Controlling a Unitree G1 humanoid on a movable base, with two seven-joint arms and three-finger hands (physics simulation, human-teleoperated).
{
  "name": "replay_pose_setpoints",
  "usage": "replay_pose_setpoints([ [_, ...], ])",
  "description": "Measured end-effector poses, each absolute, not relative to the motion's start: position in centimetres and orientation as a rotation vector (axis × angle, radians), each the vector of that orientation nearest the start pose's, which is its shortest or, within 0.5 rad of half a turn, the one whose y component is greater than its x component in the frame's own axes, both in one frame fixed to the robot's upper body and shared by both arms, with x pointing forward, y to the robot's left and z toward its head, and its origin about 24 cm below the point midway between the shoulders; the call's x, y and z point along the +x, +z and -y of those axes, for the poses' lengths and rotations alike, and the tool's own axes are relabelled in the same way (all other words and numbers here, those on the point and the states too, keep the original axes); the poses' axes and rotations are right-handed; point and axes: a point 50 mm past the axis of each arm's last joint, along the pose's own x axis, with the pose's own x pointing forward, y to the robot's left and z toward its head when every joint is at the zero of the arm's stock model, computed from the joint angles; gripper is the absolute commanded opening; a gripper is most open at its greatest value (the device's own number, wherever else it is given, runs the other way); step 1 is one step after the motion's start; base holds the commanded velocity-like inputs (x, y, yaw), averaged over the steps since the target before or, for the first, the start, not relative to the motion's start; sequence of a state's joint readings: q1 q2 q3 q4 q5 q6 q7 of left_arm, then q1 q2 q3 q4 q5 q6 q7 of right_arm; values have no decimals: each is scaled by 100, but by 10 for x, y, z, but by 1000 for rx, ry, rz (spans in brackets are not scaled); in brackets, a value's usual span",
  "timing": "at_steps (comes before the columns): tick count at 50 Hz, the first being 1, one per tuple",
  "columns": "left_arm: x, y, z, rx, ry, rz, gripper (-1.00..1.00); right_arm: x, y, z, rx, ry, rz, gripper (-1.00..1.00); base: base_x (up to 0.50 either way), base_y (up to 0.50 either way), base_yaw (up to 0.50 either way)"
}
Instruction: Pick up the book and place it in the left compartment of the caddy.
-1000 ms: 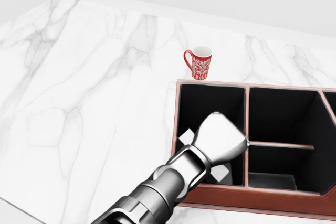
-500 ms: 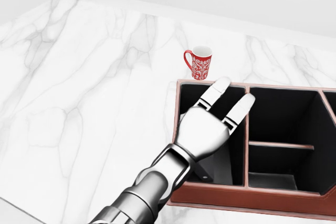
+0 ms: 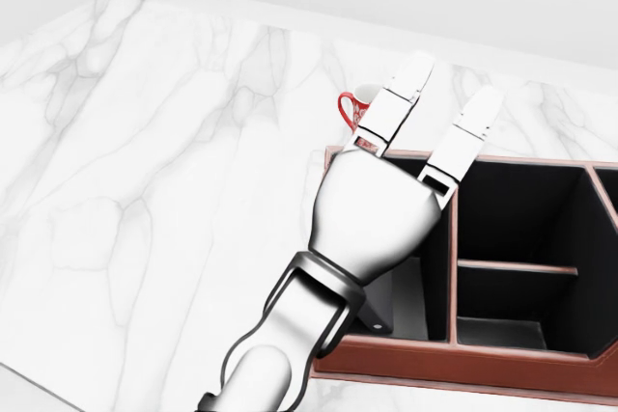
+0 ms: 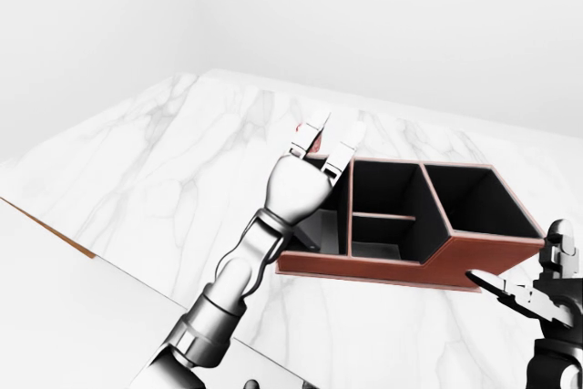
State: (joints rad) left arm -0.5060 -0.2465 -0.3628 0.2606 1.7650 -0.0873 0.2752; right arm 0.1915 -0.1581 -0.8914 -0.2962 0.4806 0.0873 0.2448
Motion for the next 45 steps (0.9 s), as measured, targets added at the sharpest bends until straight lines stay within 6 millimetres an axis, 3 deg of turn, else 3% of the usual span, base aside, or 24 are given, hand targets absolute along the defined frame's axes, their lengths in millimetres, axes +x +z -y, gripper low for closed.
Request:
replay_pose_setpoints([
  [13,267,178,29,1452,47,978,100,132,111,352,82,-561,290,100,0,0,0],
  [27,262,202,18,1375,157,1024,100,132,111,352,80,-561,294,100,0,0,0],
  [45,263,227,0,903,175,1013,100,132,112,351,78,-559,295,100,0,0,0],
])
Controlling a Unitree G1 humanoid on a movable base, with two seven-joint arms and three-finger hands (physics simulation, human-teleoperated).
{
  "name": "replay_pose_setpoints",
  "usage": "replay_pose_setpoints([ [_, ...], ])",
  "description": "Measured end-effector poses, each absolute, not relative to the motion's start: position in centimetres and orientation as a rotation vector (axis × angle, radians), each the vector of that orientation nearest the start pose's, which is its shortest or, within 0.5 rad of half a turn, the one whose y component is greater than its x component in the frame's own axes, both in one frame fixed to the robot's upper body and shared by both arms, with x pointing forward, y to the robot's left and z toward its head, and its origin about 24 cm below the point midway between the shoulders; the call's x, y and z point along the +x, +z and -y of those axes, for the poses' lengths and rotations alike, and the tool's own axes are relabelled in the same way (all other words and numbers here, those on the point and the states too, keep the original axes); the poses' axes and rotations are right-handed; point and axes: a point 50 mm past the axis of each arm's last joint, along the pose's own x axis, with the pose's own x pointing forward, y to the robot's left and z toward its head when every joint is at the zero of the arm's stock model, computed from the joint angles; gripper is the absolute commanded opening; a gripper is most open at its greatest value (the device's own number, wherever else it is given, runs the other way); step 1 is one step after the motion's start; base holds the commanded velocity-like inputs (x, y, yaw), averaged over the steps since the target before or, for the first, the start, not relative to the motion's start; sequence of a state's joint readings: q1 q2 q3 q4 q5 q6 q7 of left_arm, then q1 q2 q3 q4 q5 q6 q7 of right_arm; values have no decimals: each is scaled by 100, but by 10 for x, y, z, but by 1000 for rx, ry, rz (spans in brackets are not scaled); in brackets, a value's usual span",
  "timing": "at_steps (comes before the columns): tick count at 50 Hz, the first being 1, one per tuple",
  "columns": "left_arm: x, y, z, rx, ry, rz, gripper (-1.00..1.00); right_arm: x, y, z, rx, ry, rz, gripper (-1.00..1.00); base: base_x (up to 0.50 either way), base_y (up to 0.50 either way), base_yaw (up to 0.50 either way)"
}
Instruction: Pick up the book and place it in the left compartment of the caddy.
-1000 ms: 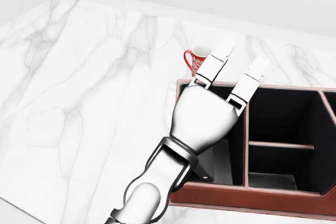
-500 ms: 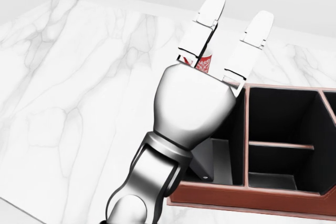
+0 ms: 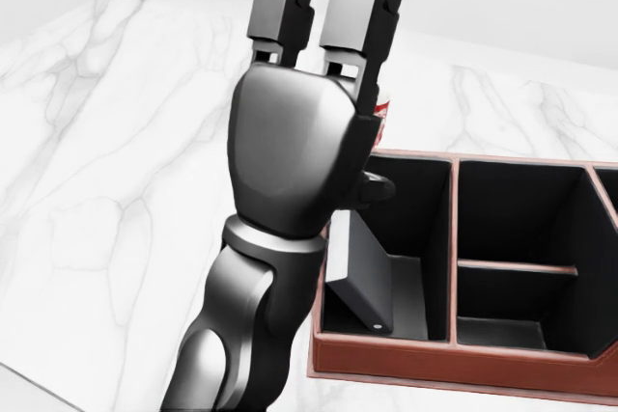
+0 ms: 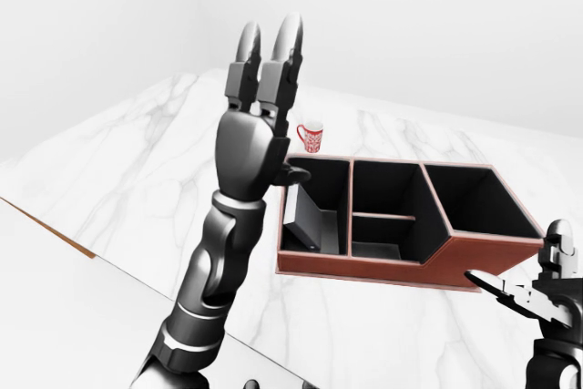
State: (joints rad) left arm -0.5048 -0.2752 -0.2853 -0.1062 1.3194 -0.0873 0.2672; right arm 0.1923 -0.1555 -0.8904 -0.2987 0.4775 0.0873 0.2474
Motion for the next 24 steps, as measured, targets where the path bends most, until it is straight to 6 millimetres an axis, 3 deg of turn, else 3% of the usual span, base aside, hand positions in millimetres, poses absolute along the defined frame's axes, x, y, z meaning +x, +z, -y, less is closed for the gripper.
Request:
replay_pose_setpoints([
  [24,274,255,-16,188,-10,918,100,132,111,351,81,-557,290,100,0,0,0],
])
